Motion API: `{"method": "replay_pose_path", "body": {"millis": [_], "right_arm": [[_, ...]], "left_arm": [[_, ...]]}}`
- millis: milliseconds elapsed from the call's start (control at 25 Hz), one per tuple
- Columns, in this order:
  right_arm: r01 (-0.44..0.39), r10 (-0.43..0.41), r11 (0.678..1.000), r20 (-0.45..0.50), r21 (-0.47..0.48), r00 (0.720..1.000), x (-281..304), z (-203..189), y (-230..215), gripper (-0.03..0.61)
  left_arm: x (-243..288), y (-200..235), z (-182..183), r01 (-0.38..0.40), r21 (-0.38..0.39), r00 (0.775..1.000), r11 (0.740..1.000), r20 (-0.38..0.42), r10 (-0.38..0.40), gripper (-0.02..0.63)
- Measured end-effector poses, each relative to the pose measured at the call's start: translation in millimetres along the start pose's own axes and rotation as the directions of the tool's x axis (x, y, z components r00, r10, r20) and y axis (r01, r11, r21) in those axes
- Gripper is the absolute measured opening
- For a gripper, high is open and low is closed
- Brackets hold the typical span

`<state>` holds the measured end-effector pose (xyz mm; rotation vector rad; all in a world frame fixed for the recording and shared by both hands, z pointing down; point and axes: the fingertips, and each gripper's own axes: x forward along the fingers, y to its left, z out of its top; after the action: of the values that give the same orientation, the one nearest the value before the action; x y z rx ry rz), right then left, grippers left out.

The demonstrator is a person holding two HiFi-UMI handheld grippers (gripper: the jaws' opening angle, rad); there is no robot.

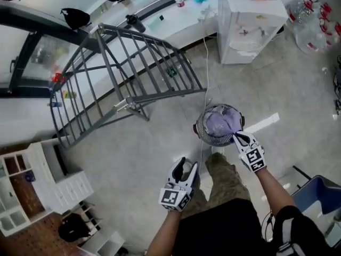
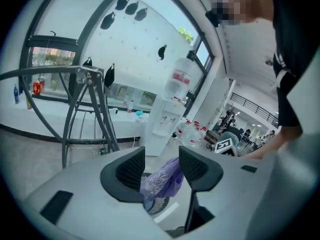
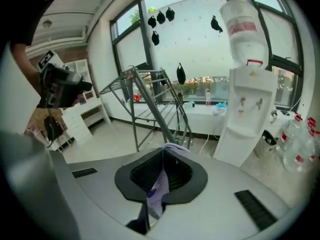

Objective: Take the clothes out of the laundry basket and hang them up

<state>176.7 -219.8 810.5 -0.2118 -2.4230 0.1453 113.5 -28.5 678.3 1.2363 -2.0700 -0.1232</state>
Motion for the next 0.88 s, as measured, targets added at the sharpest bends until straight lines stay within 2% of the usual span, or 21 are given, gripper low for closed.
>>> {"method": "replay_pose_path", "body": {"millis": [240, 360, 480, 560, 680, 800, 880], "right_arm": [[-0.085, 0.092, 0.994, 0.099, -0.068, 0.991, -84, 105, 32, 0.006], [-0.104, 0.122, 0.984, 0.126, -0.142, 0.985, -117, 152, 47, 0.006], [-0.135, 0.168, 0.965, 0.137, -0.224, 0.976, -149, 192, 63, 0.006], [-0.165, 0.205, 0.950, 0.129, -0.266, 0.970, -167, 211, 76, 0.006], [-0.193, 0.236, 0.934, 0.114, -0.302, 0.965, -184, 235, 91, 0.006], [-0.221, 0.274, 0.917, 0.122, -0.332, 0.954, -198, 254, 107, 0.006], [-0.245, 0.306, 0.900, 0.123, -0.361, 0.944, -203, 262, 119, 0.006]], "left_arm": [[-27, -37, 50, 0.064, 0.057, 0.997, 0.996, 0.038, -0.067, 0.196], [-30, -48, 73, 0.124, 0.100, 0.992, 0.987, 0.014, -0.126, 0.196], [-28, -60, 97, 0.196, 0.162, 0.981, 0.967, -0.025, -0.194, 0.196], [-25, -70, 115, 0.249, 0.223, 0.968, 0.943, -0.044, -0.245, 0.196], [-16, -87, 148, 0.336, 0.306, 0.940, 0.891, -0.049, -0.338, 0.196], [-6, -100, 175, 0.379, 0.388, 0.918, 0.840, -0.046, -0.394, 0.196], [0, -106, 184, 0.411, 0.436, 0.903, 0.800, -0.079, -0.421, 0.196]]}}
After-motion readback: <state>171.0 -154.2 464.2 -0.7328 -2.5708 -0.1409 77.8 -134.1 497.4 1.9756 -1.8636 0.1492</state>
